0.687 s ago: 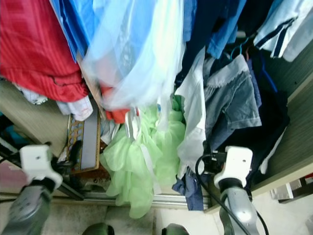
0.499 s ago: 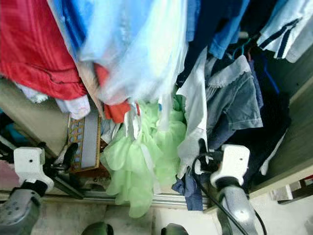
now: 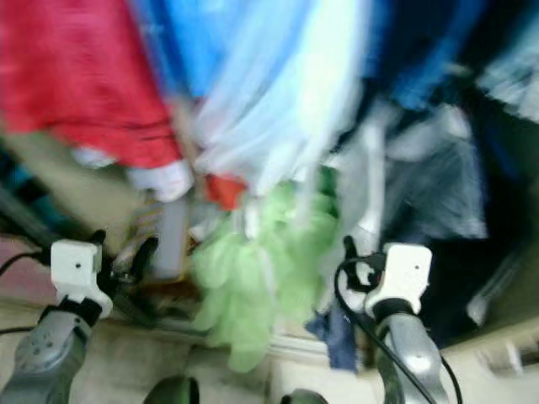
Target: Clean up the room
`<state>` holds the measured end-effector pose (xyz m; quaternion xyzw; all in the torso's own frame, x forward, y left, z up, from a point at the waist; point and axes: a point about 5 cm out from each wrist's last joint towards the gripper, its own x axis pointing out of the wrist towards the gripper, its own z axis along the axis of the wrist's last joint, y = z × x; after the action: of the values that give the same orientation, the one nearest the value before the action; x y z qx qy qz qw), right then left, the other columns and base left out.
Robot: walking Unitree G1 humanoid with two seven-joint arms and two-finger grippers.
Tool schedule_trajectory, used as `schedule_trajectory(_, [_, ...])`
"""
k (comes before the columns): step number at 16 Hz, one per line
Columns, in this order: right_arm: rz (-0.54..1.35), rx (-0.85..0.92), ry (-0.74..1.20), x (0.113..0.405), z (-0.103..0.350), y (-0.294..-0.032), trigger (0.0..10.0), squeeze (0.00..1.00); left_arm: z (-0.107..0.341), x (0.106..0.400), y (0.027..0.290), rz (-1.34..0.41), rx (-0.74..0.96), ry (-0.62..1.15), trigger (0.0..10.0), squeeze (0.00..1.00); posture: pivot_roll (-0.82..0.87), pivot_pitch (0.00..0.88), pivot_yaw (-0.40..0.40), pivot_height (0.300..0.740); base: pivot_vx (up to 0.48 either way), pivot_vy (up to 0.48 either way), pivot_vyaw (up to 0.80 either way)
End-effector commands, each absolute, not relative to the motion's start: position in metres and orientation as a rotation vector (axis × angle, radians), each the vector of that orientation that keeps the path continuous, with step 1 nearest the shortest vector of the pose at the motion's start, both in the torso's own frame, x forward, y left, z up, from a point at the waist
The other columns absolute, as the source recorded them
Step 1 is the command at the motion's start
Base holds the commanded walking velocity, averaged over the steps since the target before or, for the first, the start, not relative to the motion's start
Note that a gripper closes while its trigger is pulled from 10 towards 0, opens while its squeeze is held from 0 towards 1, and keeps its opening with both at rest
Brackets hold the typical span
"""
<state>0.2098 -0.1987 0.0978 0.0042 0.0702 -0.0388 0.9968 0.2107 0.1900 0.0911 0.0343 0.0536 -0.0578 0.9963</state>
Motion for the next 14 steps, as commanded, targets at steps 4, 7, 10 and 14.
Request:
schedule_trajectory(4, [-0.046, -0.015, 0.132, 0.216, 0.101, -0.196, 10.0, 0.00, 0.089, 0.215, 0.176, -0.178, 0.087, 0.116, 10.0, 0.00, -0.02, 0.086, -0.035, 0.740, 0.000, 0.000, 0.80])
schedule_trajectory(7, [-0.035, -0.004, 0.142, 0.218, 0.098, -0.192, 10.0, 0.00, 0.088, 0.218, 0.158, -0.240, 0.065, 0.126, 10.0, 0.00, -0.02, 0.095, -0.050, 0.740, 0.000, 0.000, 0.80])
schedule_trajectory(10, [-0.044, -0.001, 0.148, 0.217, 0.097, -0.192, 10.0, 0.00, 0.088, 0.221, 0.163, -0.197, 0.089, 0.130, 10.0, 0.00, -0.03, 0.113, -0.032, 0.740, 0.000, 0.000, 0.80])
schedule_trajectory(14, [-0.052, 0.007, 0.134, 0.225, 0.097, -0.194, 10.0, 0.00, 0.086, 0.217, 0.167, -0.117, 0.085, 0.134, 10.0, 0.00, -0.01, 0.111, -0.030, 0.740, 0.000, 0.000, 0.80])
